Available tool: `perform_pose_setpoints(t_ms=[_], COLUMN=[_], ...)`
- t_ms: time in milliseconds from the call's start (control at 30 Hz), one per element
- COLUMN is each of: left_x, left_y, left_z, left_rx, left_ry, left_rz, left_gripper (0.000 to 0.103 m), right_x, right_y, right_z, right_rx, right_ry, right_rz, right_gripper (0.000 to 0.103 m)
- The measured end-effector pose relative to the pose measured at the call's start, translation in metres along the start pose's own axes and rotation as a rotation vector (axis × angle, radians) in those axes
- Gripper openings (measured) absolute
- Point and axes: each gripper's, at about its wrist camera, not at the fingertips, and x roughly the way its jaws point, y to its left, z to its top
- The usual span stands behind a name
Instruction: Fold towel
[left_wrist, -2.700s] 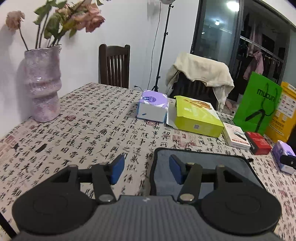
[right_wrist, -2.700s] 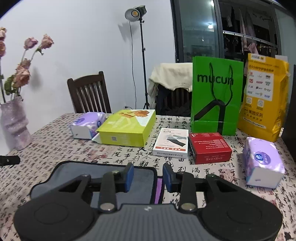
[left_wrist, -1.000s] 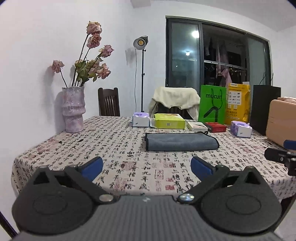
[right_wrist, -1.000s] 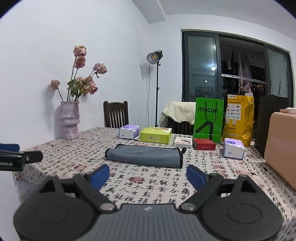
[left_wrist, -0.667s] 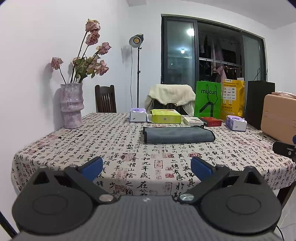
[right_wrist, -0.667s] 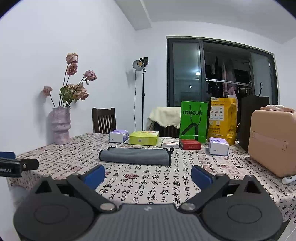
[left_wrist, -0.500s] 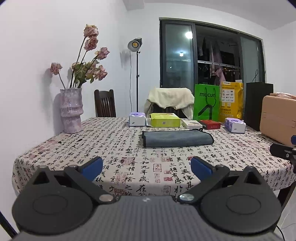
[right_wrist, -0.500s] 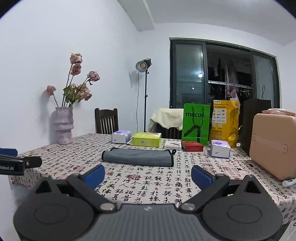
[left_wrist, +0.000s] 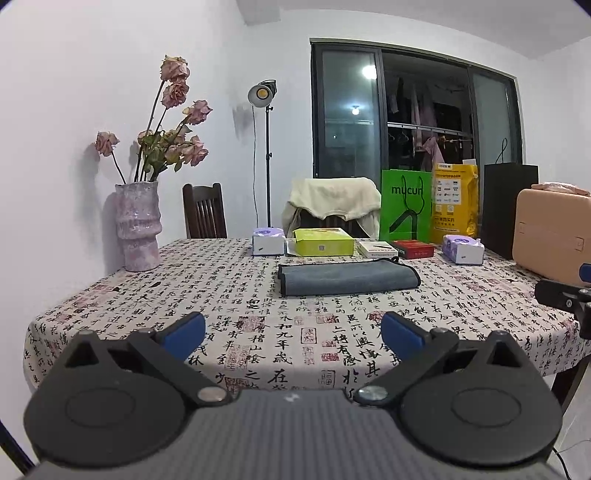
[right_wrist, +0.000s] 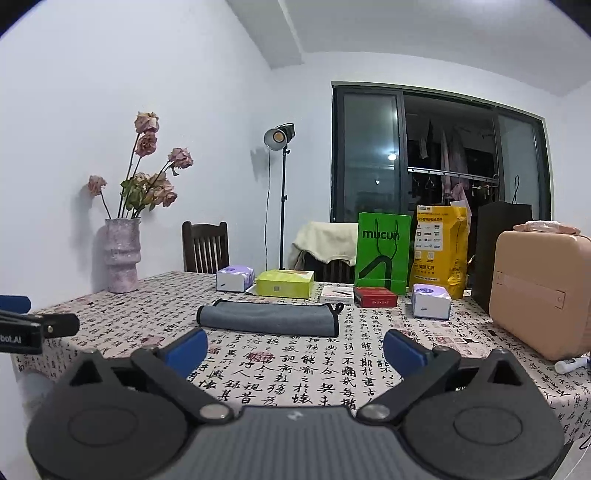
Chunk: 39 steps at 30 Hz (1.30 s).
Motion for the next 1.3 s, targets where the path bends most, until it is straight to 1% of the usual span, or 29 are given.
perform_pose_setpoints(t_ms=[1300], left_x=[0.0009], left_y=[-0.0013], left_z=[-0.0015], left_rx=[0.004], left_ry=[0.008], left_rz=[-0.003], left_gripper=[0.103], right_x=[0.0016], right_y=[-0.0012], right_z=[-0.0028], right_rx=[0.001], right_ry=[0.006], right_rz=[-0.002], right_gripper=[0.103])
